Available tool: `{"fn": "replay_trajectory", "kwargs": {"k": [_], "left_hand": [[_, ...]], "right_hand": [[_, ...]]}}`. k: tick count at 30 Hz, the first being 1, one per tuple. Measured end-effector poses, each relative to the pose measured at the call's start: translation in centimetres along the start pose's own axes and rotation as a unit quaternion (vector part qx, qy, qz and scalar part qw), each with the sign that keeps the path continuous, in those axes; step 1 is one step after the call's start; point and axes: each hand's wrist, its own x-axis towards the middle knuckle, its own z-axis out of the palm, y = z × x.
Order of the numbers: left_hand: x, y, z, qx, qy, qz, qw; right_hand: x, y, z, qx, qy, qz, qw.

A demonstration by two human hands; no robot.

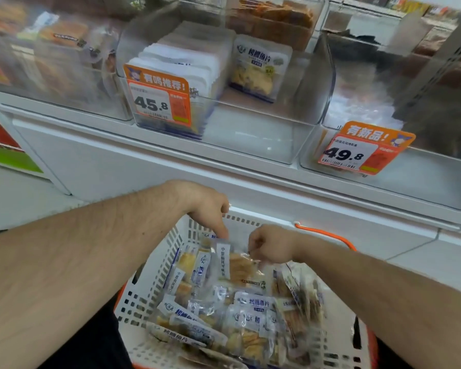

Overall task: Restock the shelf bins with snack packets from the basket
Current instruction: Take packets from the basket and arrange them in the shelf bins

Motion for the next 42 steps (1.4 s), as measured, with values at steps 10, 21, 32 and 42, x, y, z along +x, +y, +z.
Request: {"fn": "replay_trajectory", "kwargs": {"k": [10,21,32,42], "left_hand": [[-1.0,1.2,-0.8,-0.321,0.113,0.105,0.934],[-3.6,6.8,-3.0,-0.347,0.272,0.209,0.873],[-2.7,18.4,-9.7,-0.290,0.454,0.285,0.793],[1.2,20.7,-14.8,-0.027,0.496,0.065,0.866]], "right_hand": [[-6.9,0.1,-6.8,0.195,0.102,-0.072,0.973],[-13.7,-3.5,-10.4,-0.086,0.283,-0.055,0.954],[-21.9,-0.4,-18.7,-0.049,0.418,0.026,0.907],[-21.3,6.2,-26.7,0.276,0.475,0.140,0.824]]}}
